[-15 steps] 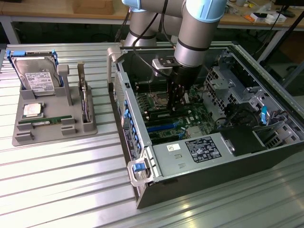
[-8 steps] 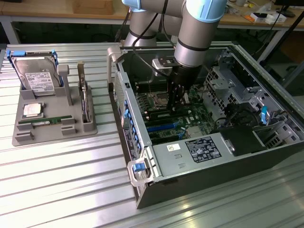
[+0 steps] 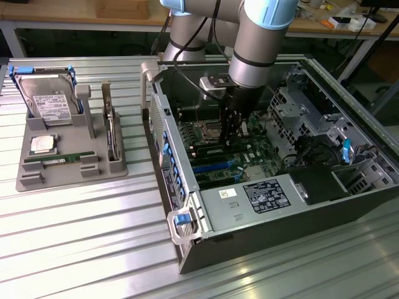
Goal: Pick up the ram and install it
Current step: 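Insert the ram into the slot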
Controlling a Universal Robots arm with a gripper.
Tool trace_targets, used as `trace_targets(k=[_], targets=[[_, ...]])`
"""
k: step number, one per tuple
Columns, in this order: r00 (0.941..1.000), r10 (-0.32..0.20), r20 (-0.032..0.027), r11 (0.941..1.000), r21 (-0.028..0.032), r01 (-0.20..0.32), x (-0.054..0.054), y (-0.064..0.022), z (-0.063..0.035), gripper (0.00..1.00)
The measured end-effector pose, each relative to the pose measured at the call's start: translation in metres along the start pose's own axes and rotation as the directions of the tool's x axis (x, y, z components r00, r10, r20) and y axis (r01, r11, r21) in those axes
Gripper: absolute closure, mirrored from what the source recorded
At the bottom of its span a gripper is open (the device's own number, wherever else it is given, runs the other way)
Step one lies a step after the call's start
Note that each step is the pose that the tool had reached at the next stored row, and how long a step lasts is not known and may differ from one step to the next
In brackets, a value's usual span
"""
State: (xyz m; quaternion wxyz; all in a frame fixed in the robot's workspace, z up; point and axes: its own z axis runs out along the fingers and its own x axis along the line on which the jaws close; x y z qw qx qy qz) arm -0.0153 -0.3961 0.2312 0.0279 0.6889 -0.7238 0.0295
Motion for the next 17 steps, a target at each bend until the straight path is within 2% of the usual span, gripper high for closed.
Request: trace_targets(k=[13,14,17], targets=[[0.9999,0.011,-0.0001,0.9999,-0.0009,-0.011,0.0,0.0,-0.0001,0.67],[0.9999,0.011,0.0002,0.9999,-0.0008,-0.011,0.0,0.0,-0.0012,0.67],[0.9999,0.011,0.0,0.9999,-0.0009,-0.011,0.001,-0.0001,-0.0127,0.67]])
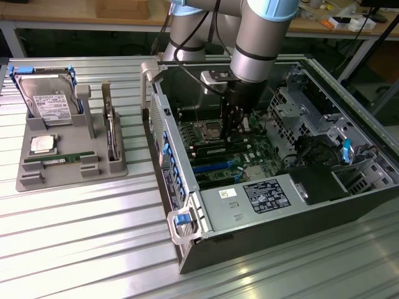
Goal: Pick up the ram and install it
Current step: 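Insert the ram into the slot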
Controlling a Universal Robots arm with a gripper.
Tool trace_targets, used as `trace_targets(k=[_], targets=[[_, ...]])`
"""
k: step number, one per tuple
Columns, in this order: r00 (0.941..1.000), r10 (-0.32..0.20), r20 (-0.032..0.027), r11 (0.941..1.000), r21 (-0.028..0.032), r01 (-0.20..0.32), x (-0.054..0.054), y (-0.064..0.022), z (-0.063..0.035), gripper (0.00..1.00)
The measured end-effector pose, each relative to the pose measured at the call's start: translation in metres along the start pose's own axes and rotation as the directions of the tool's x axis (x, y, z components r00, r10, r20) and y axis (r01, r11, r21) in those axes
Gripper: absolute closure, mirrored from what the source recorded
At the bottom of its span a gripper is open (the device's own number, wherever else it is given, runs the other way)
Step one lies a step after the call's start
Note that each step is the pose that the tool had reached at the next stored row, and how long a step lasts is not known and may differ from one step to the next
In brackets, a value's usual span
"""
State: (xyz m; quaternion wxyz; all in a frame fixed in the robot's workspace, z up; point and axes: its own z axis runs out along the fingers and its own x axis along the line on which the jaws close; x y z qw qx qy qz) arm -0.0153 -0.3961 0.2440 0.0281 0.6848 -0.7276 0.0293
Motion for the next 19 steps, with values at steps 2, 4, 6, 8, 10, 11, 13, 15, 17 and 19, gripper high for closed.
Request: trace_targets(k=[2,4,6,8,10,11,13,15,17,19], targets=[[1.0,0.0,0.0,1.0,0.0,0.0,0.0,0.0,-0.0015,0.67],[1.0,0.0,-0.0003,1.0,-0.0001,0.0,0.0,0.0,-0.0032,0.67],[1.0,0.0,-0.0001,1.0,0.0,0.0,0.001,0.0,-0.0094,0.67],[1.0,0.0,-0.0001,1.0,-0.0001,0.0,0.001,0.0,-0.0124,0.67],[1.0,0.0,-0.0001,1.0,0.0,0.0,0.001,-0.0001,-0.018,0.67],[1.0,0.0,-0.0002,1.0,0.0,0.0,0.002,-0.0001,-0.0198,0.67],[1.0,0.0,-0.0001,1.0,-0.0001,0.0,0.002,-0.0001,-0.0229,0.67],[1.0,0.0,0.0,1.0,0.0,0.0,0.002,-0.0001,-0.0233,0.67],[1.0,0.0,-0.0001,1.0,0.0,0.0,0.002,-0.0001,-0.0233,0.67],[1.0,0.0,-0.0001,1.0,0.0,0.0,0.002,-0.0001,-0.0233,0.67]])
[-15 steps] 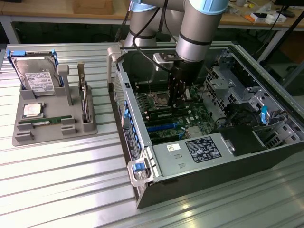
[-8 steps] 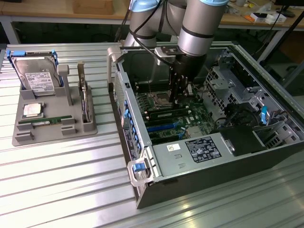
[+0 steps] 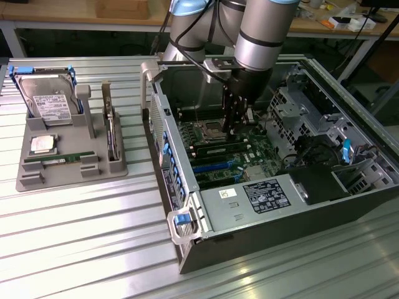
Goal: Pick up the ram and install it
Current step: 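Insert the ram into the slot, then press down the ram until it locks into place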
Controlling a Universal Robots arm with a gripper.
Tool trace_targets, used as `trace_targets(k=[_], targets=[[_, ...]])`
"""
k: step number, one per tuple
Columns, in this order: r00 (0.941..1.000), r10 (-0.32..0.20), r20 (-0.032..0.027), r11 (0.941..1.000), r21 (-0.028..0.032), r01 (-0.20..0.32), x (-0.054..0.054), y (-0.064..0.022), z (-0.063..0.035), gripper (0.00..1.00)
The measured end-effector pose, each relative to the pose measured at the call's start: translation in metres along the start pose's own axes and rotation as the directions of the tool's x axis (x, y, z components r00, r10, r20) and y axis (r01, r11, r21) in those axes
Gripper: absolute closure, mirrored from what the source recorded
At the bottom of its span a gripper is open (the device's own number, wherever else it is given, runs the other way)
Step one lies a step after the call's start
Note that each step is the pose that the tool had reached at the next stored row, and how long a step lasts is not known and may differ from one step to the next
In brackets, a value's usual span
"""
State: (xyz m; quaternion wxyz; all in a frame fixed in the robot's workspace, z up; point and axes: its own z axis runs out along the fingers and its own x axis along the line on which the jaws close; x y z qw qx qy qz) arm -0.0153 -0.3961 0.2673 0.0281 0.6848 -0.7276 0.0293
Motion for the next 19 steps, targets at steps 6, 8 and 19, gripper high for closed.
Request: trace_targets(k=[6,8,19], targets=[[1.0,0.0,0.0,1.0,-0.0001,0.0,0.0,0.0,0.0,0.75],[1.0,0.0,-0.0001,1.0,-0.0001,0.0,0.0,0.0,0.0,0.88],[1.0,-0.002,0.0,1.0,0.0001,0.002,0.0,0.0,0.0,0.89]])
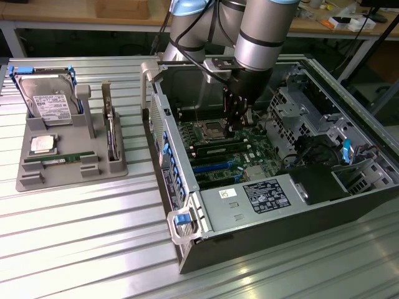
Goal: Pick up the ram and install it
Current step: 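Press down the ram until it locks into place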
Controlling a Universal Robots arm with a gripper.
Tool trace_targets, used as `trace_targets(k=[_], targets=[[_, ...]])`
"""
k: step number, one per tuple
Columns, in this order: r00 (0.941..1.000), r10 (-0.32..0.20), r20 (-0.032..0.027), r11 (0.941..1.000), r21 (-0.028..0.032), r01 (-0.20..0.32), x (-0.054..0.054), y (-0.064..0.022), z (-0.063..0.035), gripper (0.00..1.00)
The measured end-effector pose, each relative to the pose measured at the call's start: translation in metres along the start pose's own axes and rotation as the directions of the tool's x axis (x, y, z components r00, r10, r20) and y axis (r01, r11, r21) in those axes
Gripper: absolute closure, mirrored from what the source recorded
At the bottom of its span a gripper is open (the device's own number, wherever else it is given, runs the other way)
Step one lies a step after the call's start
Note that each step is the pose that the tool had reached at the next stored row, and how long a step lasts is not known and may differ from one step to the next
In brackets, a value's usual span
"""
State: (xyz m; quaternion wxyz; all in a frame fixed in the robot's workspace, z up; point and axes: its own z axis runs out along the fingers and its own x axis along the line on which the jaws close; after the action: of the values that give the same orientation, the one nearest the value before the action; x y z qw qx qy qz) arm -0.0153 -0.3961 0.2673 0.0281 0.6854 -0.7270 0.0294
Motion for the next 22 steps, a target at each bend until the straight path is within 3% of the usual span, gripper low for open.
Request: trace_targets(k=[14,18,19,20,22], targets=[[1.0,-0.003,0.0,1.0,0.0,0.003,0.0,-0.0003,0.0,0.89],[1.0,-0.004,-0.0007,0.9999,-0.0097,0.004,0.0,-0.0058,-0.0001,0.89],[1.0,-0.004,-0.001,0.9998,-0.0172,0.004,-0.001,-0.0094,0.0,0.89],[1.0,-0.005,-0.0016,0.9995,-0.0304,0.005,-0.001,-0.0153,0.0,0.89],[1.0,-0.009,-0.004,0.9974,-0.0719,0.009,-0.002,-0.0301,-0.0001,0.89]])
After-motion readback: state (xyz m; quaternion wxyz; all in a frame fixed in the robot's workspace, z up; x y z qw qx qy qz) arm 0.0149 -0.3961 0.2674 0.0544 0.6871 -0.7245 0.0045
